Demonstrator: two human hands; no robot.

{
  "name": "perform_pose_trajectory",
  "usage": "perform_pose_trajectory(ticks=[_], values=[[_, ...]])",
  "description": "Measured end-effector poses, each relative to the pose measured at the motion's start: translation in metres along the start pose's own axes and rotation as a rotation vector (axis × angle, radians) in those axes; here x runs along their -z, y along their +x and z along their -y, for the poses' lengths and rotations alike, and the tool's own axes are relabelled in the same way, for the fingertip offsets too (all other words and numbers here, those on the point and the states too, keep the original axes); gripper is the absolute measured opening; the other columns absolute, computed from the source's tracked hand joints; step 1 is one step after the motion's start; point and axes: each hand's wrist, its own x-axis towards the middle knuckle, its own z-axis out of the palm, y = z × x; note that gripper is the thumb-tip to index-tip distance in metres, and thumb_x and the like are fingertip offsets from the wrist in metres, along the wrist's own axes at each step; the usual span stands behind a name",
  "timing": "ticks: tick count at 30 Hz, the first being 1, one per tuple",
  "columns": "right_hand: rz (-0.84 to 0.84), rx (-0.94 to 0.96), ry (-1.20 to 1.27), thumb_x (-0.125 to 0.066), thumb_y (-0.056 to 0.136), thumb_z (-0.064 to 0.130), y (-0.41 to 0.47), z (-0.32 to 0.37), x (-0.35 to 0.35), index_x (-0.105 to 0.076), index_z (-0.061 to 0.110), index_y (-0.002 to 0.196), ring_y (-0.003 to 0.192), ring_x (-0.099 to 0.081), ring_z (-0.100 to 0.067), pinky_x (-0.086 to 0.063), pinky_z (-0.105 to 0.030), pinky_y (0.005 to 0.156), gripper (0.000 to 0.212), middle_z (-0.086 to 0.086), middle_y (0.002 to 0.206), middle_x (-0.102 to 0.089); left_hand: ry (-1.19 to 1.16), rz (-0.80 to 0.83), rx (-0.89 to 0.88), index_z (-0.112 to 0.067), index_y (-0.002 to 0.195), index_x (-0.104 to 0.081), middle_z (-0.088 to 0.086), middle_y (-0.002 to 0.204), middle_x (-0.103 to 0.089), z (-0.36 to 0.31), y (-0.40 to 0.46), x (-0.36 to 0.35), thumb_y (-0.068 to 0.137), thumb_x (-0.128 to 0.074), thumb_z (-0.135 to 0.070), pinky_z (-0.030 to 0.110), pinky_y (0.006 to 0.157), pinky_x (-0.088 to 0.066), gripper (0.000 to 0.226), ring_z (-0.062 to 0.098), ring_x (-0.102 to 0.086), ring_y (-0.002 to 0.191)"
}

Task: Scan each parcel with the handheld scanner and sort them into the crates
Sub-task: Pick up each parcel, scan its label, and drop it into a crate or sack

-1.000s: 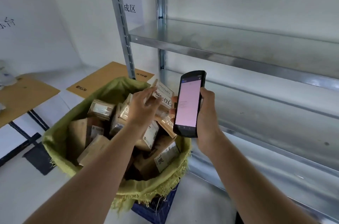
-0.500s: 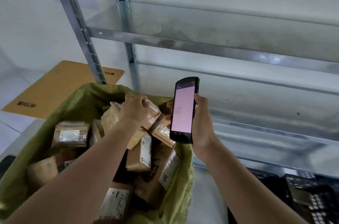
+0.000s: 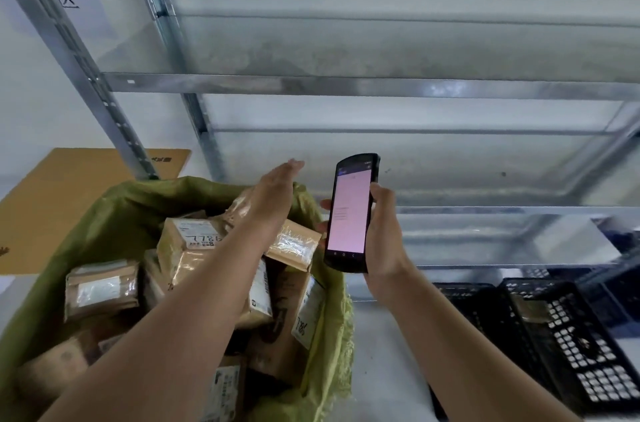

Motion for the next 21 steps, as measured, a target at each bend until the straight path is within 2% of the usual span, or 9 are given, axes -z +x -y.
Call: perform_pose_trajectory(ticks=[2,4,8,11,14,16,18,21], values=[[-0.031,0.015,0.021,-0.029,0.104,0.059,-0.009,0.001,0.017,-0.072,0.014,0.118,0.083,-0.073,-0.032,-0.054,-0.043,0.074,0.063,-0.023,0.112,-0.076,-0.195,0.048,0.090,-0.026,0.144,-0.062,-0.005,0.147,-0.058,-0.011,-0.012,-0.020,0.113,-0.033,-0.047,0.046,0.115,-0.040,0.047,0.026,-0.049,0.142],[-0.061,0.021,0.041,-0.032,0.093,0.064,-0.020,0.002,0.038,-0.072,0.014,0.120,0.085,-0.073,-0.032,-0.055,-0.045,0.075,0.070,-0.021,0.113,-0.076,-0.234,0.093,0.090,-0.025,0.143,-0.063,-0.004,0.146,-0.059,-0.017,-0.026,-0.043,0.113,-0.033,-0.048,0.050,0.117,-0.040,0.048,0.027,-0.050,0.138],[-0.129,0.040,0.089,-0.030,0.098,0.060,-0.044,0.003,0.089,-0.071,0.016,0.123,0.085,-0.075,-0.028,-0.059,-0.045,0.078,0.065,-0.012,0.114,-0.079,-0.219,0.174,0.077,-0.028,0.142,-0.064,-0.006,0.147,-0.060,-0.023,-0.054,-0.099,0.112,-0.032,-0.050,0.049,0.116,-0.040,0.048,0.028,-0.053,0.135],[-0.205,0.049,0.130,-0.031,0.091,0.062,-0.067,0.002,0.143,-0.071,0.018,0.124,0.084,-0.075,-0.027,-0.057,-0.046,0.083,0.068,-0.008,0.111,-0.080,-0.172,0.220,0.091,-0.029,0.140,-0.066,-0.008,0.145,-0.061,-0.032,-0.079,-0.156,0.112,-0.035,-0.047,0.049,0.116,-0.040,0.045,0.027,-0.054,0.134],[-0.284,0.037,0.192,-0.034,0.091,0.060,-0.094,0.000,0.206,-0.070,0.016,0.127,0.085,-0.073,-0.029,-0.057,-0.044,0.081,0.067,-0.009,0.113,-0.080,-0.143,0.279,0.101,-0.027,0.142,-0.063,-0.008,0.148,-0.060,-0.039,-0.109,-0.221,0.111,-0.035,-0.046,0.045,0.110,-0.042,0.045,0.027,-0.053,0.135],[-0.327,0.029,0.235,-0.034,0.102,0.054,-0.115,-0.002,0.254,-0.069,0.016,0.128,0.086,-0.071,-0.030,-0.057,-0.043,0.078,0.058,-0.013,0.117,-0.079,-0.126,0.319,0.109,-0.029,0.138,-0.064,-0.009,0.147,-0.060,-0.041,-0.134,-0.267,0.110,-0.036,-0.046,0.043,0.107,-0.042,0.043,0.027,-0.053,0.136],[-0.369,0.030,0.250,-0.032,0.107,0.049,-0.137,-0.007,0.303,-0.069,0.017,0.125,0.086,-0.070,-0.032,-0.055,-0.041,0.076,0.052,-0.015,0.118,-0.078,-0.104,0.363,0.110,-0.033,0.131,-0.065,-0.010,0.145,-0.060,-0.040,-0.160,-0.316,0.110,-0.036,-0.047,0.045,0.112,-0.042,0.038,0.027,-0.052,0.136],[-0.439,0.020,0.238,-0.031,0.108,0.049,-0.171,-0.014,0.379,-0.068,0.017,0.118,0.085,-0.068,-0.030,-0.055,-0.040,0.074,0.050,-0.014,0.115,-0.078,-0.061,0.426,0.111,-0.030,0.141,-0.063,-0.009,0.150,-0.058,-0.038,-0.200,-0.391,0.111,-0.036,-0.047,0.045,0.116,-0.041,0.044,0.026,-0.053,0.136]])
